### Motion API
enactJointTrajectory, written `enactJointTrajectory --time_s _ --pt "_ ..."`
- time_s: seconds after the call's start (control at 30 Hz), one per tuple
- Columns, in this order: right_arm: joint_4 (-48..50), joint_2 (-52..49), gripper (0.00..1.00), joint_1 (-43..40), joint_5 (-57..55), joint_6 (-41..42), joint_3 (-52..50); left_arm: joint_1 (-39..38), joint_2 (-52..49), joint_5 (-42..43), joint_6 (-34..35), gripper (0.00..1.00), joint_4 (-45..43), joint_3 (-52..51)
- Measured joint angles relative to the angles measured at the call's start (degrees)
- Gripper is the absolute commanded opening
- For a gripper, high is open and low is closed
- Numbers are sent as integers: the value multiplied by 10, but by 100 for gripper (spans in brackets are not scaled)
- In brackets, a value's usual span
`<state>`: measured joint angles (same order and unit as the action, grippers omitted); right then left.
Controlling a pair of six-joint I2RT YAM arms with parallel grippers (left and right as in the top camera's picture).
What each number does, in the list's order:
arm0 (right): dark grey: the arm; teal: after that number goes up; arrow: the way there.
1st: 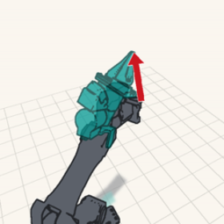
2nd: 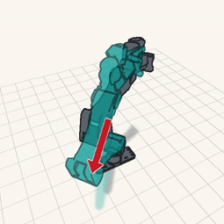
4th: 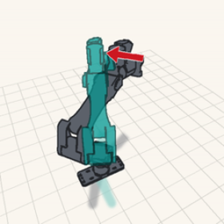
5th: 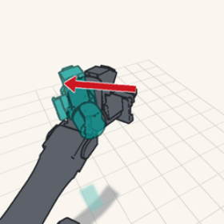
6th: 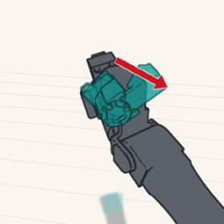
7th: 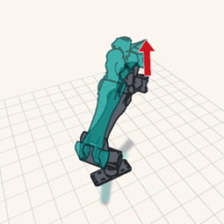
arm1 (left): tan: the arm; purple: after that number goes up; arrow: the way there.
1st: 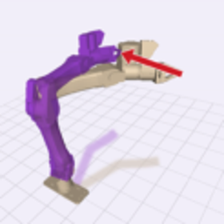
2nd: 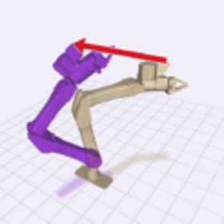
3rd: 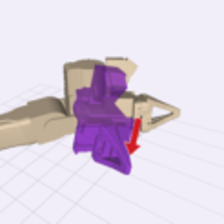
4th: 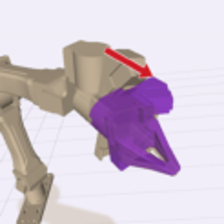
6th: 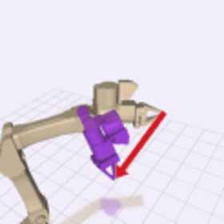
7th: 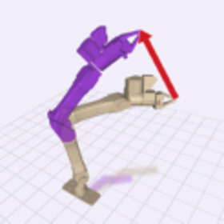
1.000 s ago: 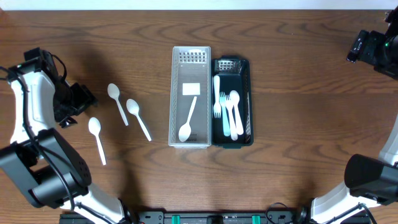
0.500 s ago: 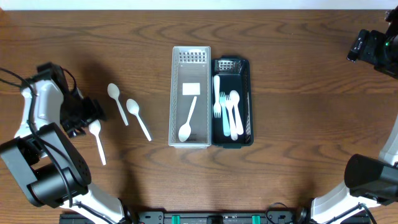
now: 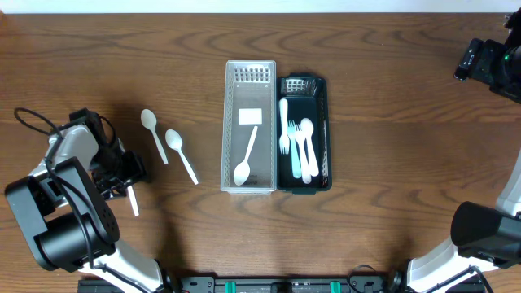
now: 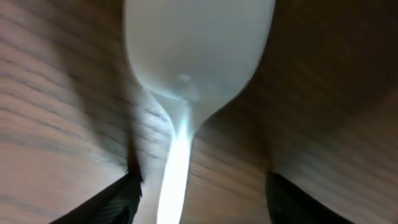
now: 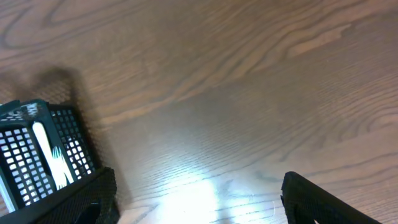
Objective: Pack container
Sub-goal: 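Move the left gripper back left and grasp another white spoon, then place the spoon into the clear basket and release it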
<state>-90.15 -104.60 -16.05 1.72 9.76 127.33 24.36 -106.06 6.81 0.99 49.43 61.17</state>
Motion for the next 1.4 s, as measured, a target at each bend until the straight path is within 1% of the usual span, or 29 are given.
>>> enactJointTrajectory --time_s 0.1,0.13,0.23,0.27,0.37,0.4,0.43,0.47,0.9,1.07,1.17,1.27,1.4 --pt "0 0 88 0 0 0 0 0 1 -17 0 66 -12 -1" --pt "0 0 88 0 0 0 0 0 1 -22 0 62 -16 -1" --pt "0 0 88 0 0 0 0 0 3 -25 -5 44 -31 -1" --pt "0 0 88 0 0 0 0 0 4 -26 -7 42 -35 -1" --pt "0 0 88 0 0 0 0 0 4 -28 -9 28 -41 -1" --pt "0 0 88 0 0 0 0 0 4 -27 -11 22 -43 -1" --pt "0 0 88 0 0 0 0 0 4 -28 -9 13 -43 -1" --pt "0 0 88 0 0 0 0 0 5 -27 -10 6 -44 -1" --pt "0 0 88 0 0 0 0 0 5 -28 -12 6 -43 -1" --pt "0 0 88 0 0 0 0 -8 6 -32 -8 6 -9 2" --pt "0 0 88 0 0 0 0 -32 16 -32 -8 6 23 20" --pt "0 0 88 0 0 0 0 -74 49 -31 -7 5 56 54" --pt "0 0 88 0 0 0 0 -155 118 -31 5 6 99 115"
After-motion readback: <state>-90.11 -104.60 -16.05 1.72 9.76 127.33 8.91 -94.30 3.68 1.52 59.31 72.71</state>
